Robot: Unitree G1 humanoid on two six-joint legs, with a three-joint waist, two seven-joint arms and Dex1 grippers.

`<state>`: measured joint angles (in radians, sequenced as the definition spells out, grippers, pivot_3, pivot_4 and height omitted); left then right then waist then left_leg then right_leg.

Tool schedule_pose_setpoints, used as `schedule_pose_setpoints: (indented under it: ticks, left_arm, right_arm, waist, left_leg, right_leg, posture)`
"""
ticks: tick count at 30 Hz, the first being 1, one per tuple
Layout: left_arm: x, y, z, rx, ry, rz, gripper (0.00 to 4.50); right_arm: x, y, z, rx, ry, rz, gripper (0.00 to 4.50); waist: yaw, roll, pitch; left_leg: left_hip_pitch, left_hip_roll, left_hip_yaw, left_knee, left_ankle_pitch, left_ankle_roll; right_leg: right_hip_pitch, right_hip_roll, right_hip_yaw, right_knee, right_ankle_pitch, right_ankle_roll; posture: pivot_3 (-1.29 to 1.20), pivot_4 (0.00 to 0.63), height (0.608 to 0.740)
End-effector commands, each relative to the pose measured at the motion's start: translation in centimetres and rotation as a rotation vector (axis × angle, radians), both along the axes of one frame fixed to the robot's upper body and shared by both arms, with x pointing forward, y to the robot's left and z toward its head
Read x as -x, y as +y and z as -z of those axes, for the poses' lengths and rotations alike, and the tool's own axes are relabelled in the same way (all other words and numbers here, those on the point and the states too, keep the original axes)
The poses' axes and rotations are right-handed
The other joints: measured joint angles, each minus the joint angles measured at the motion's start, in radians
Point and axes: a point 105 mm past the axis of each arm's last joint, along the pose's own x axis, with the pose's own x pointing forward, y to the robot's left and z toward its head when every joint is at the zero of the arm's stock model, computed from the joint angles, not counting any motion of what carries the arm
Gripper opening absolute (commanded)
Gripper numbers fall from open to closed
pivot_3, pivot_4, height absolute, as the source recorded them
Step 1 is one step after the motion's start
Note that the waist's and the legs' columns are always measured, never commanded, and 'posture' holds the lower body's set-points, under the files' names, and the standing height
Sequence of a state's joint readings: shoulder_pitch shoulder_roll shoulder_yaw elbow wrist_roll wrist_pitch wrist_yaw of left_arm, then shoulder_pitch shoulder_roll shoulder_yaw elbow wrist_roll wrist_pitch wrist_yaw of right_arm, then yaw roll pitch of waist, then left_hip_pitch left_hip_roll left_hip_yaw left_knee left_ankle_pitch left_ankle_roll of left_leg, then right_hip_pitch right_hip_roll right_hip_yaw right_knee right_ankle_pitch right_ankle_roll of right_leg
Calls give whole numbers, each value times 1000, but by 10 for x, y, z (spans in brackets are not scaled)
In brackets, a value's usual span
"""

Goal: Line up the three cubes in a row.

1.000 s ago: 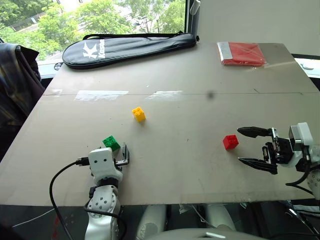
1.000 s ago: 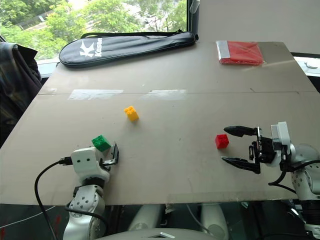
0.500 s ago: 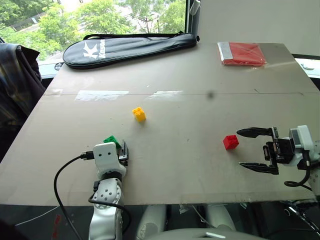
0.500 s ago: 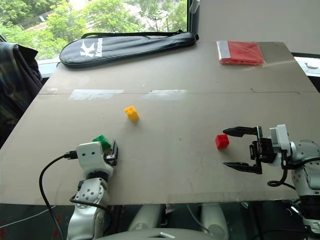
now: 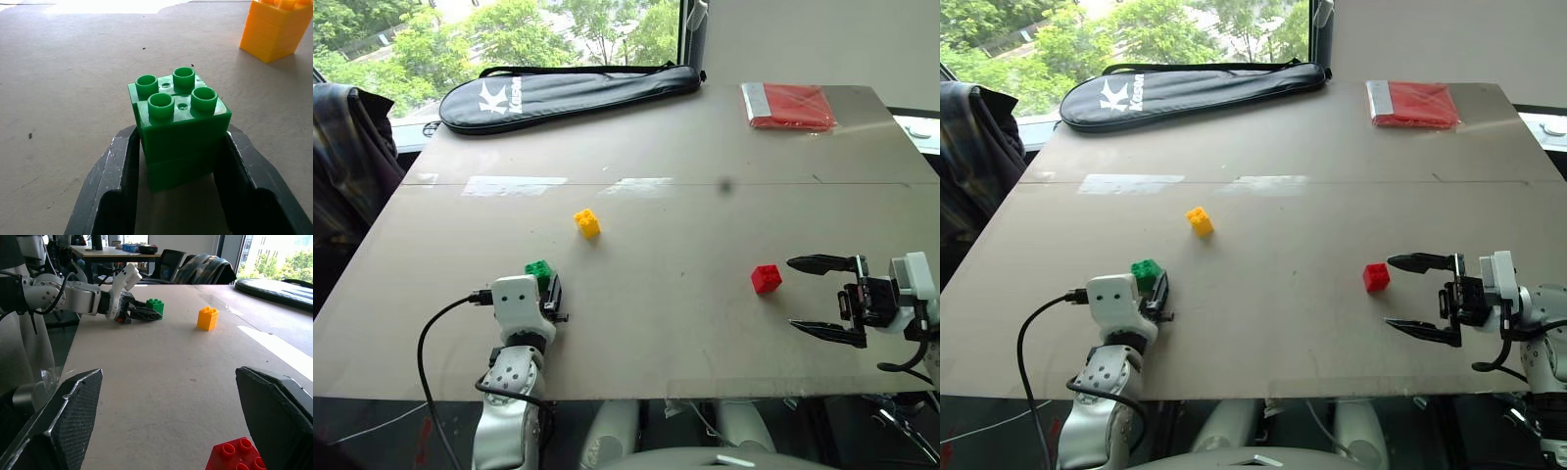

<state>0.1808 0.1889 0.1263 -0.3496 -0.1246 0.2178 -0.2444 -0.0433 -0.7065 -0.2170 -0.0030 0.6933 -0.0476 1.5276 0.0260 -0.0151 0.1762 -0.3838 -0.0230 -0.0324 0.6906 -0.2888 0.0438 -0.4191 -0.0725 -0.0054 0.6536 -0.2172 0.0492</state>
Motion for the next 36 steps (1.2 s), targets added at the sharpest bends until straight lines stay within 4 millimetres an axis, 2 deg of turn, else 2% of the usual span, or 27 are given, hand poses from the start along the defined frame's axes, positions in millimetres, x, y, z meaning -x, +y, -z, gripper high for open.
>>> schedule_pose_setpoints:
  ticks: [1,4,7,13,20,32,36]
  left_arm:
    - [0,-55,-24,-48,-109,536,1556]
    - [2,-77,-25,-123,-103,835,1556]
    - [-4,-100,-27,-161,-90,1072,1556]
    - [-21,-145,-20,-251,-87,1351,1556]
    - [-28,-168,-5,-387,-112,1534,1556]
    - [-46,-180,2,-398,-97,1586,1556]
    - [-46,-182,3,-393,-91,1595,1556]
  right_arm:
    - [2,-6,-10,-21,-34,42,4500]
    - [2,-9,-10,-24,-27,60,4500]
    - [3,-8,-9,-29,-27,73,4500]
    - [5,-8,-9,-39,-41,115,4500]
    - [11,-10,-9,-44,-58,161,4500]
    - [13,-12,-5,-49,-46,197,4500]
    - [12,-22,0,-42,-22,242,4500]
  waist:
    - [1,0,0]
    - [-4,0,0]
    - [-9,1,0]
    - [-9,0,0]
    - [-11,0,0]
    - [-11,0,0]
    - [-9,0,0]
  left_leg:
    - [0,0,0,0,0,0]
    - [-1,0,1,0,0,0]
    - [-1,0,1,0,0,0]
    - [-1,-1,0,0,0,0]
    - [-2,-1,0,-1,0,0]
    - [-2,-3,0,0,0,1]
    - [-2,-3,0,0,0,1]
  right_leg:
    - [0,0,0,0,0,0]
    - [0,0,1,-1,1,-1]
    - [0,-1,1,-2,1,-1]
    - [0,2,0,-1,3,3]
    - [-1,2,0,-2,3,3]
    - [0,2,-1,-2,3,4]
    - [0,2,-1,-1,4,5]
  posture:
    - [0,150,694]
    - [0,150,694]
    - [0,150,694]
    - [0,150,694]
    - [0,150,694]
    - [0,150,694]
    - [0,150,694]
